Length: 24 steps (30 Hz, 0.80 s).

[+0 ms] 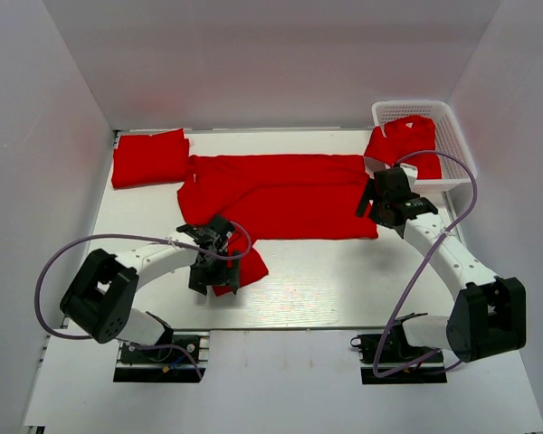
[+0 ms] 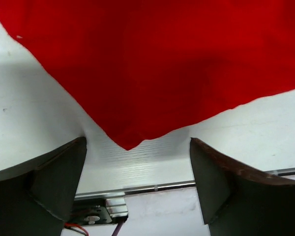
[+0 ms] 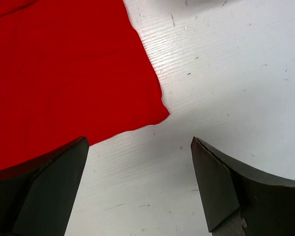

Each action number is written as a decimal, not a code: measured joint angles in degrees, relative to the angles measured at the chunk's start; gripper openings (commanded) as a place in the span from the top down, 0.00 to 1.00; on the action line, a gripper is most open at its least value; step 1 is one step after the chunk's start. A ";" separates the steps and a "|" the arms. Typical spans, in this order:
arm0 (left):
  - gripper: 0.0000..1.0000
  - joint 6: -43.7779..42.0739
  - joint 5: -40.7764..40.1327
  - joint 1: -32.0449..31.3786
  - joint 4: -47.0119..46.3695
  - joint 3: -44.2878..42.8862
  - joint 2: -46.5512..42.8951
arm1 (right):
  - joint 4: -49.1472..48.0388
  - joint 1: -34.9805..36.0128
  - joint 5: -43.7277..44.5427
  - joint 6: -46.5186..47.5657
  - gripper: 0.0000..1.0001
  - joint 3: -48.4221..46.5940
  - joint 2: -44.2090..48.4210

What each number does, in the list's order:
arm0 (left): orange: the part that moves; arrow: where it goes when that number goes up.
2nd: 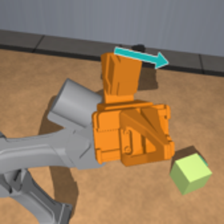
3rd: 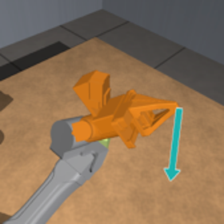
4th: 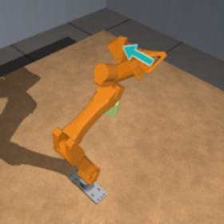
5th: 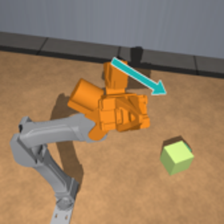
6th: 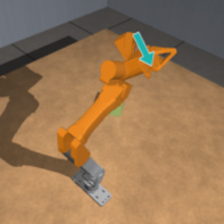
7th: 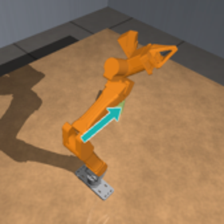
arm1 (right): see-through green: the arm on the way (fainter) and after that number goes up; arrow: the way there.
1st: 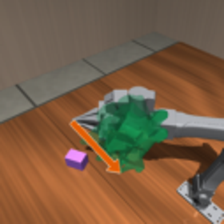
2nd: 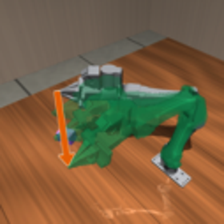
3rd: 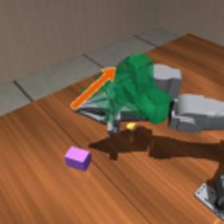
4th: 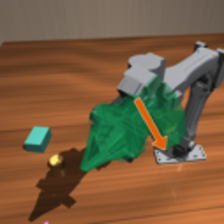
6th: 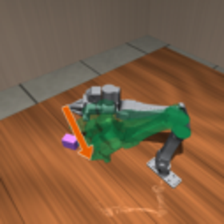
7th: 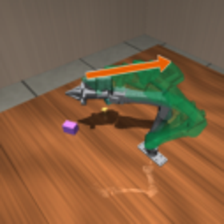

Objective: Fold and stack the t-shirts
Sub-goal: Grap the side of the flattened tshirt furthest away from the robot with both arms

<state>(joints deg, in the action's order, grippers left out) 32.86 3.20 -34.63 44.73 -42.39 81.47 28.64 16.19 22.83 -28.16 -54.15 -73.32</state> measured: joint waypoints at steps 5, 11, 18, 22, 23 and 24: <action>0.30 -0.96 -0.92 0.00 0.26 -0.20 0.81 | 0.02 -0.02 1.05 0.02 0.10 0.00 0.00; 0.62 -1.57 -1.64 0.00 0.31 -0.52 2.19 | 0.15 -0.07 1.49 0.04 0.10 0.00 0.00; 1.00 -2.05 -1.97 -0.09 0.98 -3.23 5.29 | 0.70 -0.04 2.10 -0.07 0.10 1.27 0.00; 1.00 -2.19 -2.80 -0.09 1.09 -3.30 4.92 | 1.44 -0.04 2.19 -0.22 0.10 2.32 0.02; 1.00 -2.23 -3.30 -0.09 1.03 -3.30 4.66 | 1.62 -0.04 2.16 -0.28 0.10 2.73 0.02; 1.00 -2.27 -3.76 -0.09 1.07 -3.30 4.26 | 1.66 -0.07 2.25 -0.42 0.10 3.10 0.02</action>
<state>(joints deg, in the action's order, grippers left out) 30.59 -0.56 -34.72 45.80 -45.69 85.73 30.30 16.12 25.08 -28.58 -51.05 -73.30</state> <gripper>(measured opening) 0.014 0.905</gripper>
